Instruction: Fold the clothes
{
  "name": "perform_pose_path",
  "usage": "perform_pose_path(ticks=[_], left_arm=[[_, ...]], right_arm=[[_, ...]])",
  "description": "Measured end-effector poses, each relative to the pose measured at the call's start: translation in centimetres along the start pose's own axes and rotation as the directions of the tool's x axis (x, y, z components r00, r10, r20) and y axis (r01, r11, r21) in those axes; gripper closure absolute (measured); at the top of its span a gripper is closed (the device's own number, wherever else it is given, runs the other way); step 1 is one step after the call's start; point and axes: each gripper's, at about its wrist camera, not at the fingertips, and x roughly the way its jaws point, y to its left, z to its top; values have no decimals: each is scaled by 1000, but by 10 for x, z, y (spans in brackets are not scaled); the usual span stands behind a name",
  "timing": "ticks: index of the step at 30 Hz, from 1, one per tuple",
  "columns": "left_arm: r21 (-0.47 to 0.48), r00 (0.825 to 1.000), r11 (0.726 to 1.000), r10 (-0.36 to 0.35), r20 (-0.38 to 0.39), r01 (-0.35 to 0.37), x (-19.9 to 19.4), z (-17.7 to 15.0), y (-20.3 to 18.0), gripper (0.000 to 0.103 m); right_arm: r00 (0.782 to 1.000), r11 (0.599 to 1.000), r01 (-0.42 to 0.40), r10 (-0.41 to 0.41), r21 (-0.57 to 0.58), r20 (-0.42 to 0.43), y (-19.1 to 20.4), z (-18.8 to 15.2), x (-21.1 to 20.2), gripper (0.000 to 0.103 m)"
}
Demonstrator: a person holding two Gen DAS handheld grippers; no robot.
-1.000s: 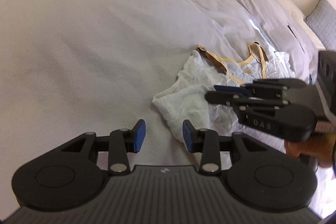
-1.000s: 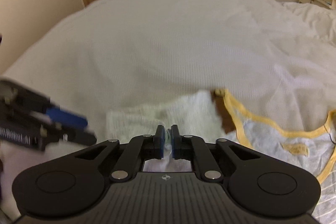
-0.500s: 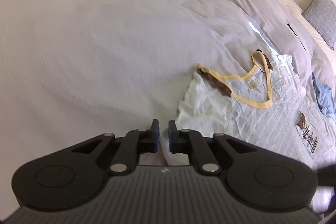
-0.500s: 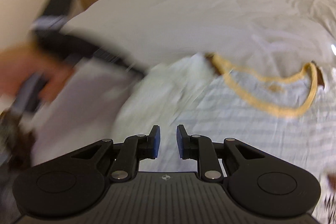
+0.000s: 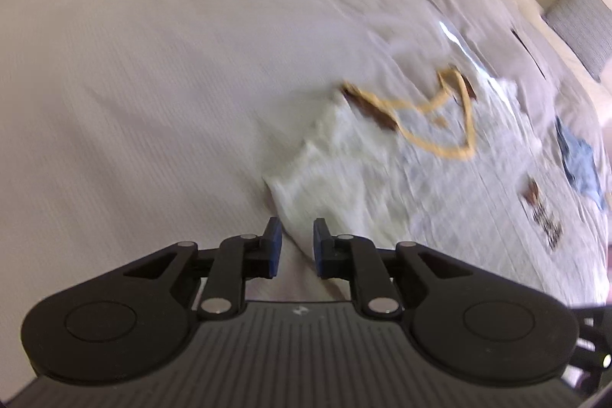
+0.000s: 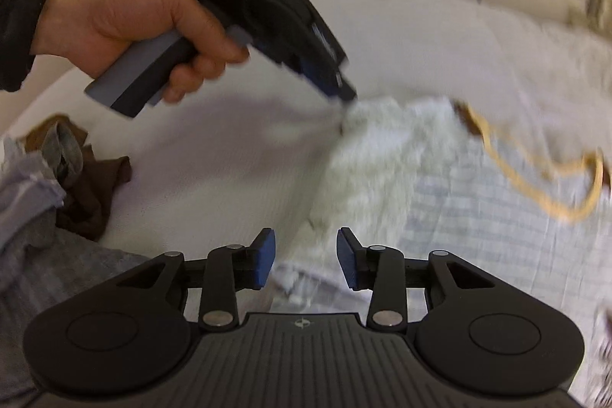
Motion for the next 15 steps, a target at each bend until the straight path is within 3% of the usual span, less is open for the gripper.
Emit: perform_pose_path(ticks=[3,6,10,15], left_arm=[[20,1000,1000,10,-19,-10,15,-1,-3,91],[29,999,998,53,-4,-53,25,3,0,91],[29,995,995,100,28,-101,26,10,4,91],[40,990,991,124,62,-126,0,11,-3,91]], right_arm=[[1000,999,-14,15,-35,2,6,1,9,64],[993,998,-48,51,29,-111,1,-12,34,64],[986,996,-83,85,20,-143,10,-36,22,62],[984,993,-96,105,68,-143,10,-47,-2,61]])
